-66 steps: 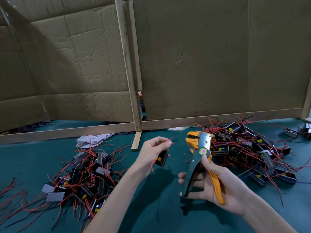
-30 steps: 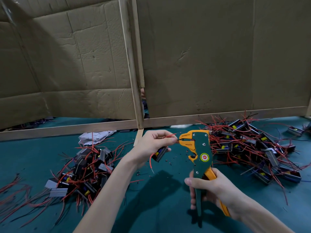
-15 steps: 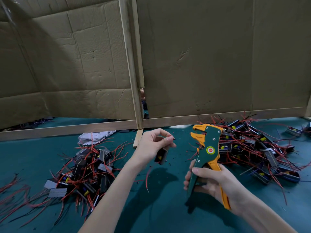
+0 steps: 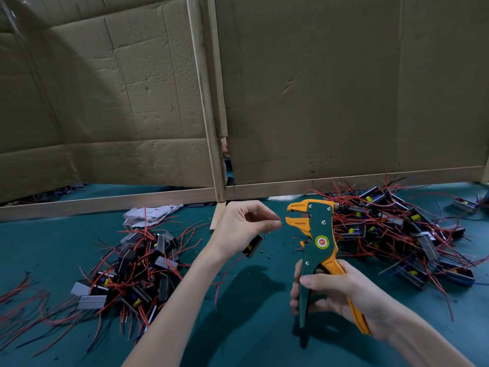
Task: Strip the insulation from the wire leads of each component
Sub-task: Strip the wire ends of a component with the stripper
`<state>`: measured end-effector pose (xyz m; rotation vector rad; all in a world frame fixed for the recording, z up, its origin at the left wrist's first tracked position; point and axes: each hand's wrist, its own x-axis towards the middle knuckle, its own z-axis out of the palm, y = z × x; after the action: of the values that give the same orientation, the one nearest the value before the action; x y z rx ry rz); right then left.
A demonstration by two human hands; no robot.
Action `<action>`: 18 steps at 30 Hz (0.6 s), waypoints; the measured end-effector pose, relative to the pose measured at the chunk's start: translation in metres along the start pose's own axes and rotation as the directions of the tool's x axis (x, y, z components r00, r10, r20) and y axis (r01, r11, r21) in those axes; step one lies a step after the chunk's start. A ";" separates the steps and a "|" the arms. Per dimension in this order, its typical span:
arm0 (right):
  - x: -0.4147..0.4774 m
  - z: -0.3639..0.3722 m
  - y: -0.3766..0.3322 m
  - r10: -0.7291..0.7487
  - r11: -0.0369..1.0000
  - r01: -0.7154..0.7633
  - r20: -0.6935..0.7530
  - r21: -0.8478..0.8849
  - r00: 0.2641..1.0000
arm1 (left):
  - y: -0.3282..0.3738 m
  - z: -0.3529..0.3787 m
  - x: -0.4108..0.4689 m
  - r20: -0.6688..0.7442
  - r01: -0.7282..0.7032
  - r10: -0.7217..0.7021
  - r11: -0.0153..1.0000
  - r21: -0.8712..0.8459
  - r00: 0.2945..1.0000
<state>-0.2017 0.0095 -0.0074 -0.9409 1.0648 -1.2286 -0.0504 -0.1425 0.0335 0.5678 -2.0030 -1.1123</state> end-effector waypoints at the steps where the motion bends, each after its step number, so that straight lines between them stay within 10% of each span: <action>1: 0.000 0.000 0.000 0.003 1.000 -0.003 0.003 -0.005 1.000 | 0.000 -0.001 0.000 -0.001 0.001 -0.001 1.000 -0.005 1.000; 18: -0.004 0.006 -0.001 0.036 0.990 -0.046 -0.080 -0.131 0.996 | 0.005 -0.004 -0.002 0.033 0.068 -0.069 0.997 0.035 0.997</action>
<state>-0.1960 0.0131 -0.0044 -0.9743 1.2347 -1.1795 -0.0458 -0.1409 0.0387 0.6435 -2.0492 -1.1380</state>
